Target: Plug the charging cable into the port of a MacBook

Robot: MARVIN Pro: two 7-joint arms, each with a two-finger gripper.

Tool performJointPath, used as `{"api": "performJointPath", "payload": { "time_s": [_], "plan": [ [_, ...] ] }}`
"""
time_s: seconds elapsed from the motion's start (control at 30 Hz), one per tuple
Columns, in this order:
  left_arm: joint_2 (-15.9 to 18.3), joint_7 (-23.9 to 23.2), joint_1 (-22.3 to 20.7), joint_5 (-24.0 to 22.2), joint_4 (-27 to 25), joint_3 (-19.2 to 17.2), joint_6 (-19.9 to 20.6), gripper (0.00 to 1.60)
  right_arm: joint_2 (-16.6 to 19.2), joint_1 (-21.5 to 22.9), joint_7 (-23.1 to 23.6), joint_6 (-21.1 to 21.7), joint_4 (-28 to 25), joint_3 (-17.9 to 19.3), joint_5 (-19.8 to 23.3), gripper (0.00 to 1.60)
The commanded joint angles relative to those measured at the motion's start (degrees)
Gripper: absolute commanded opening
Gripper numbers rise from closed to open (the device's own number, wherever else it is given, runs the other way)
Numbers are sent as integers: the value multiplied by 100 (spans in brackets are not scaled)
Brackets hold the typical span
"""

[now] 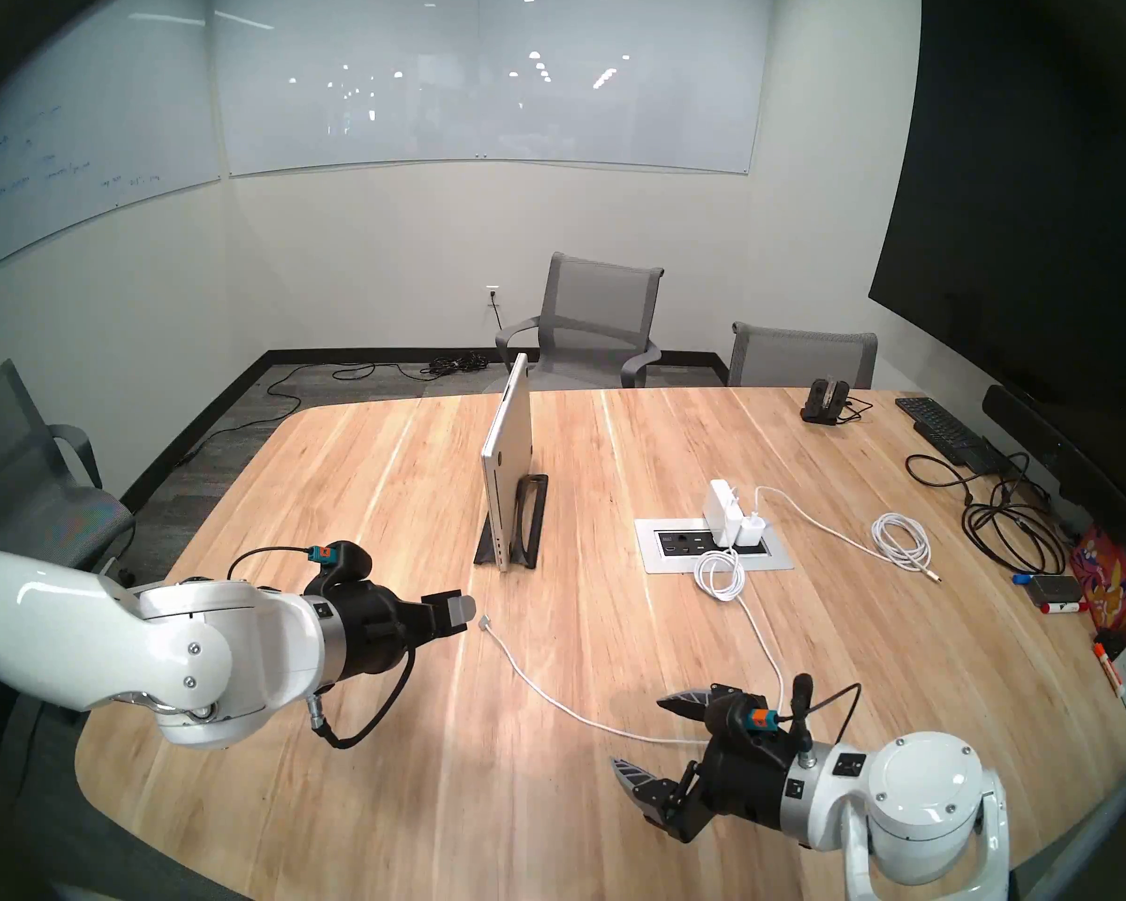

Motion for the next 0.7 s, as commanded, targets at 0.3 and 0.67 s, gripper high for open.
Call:
{"api": "performJointPath", "payload": {
  "time_s": [0.3,0.67],
  "plan": [
    [-953,1128,-187,-562,-357,-659,-715,160,4,7,18,2,-91,13,5,160],
    [-1108,1980,-383,-917,-450,-913,-801,160,-1,7,25,4,-95,15,-1,160]
  ]
}}
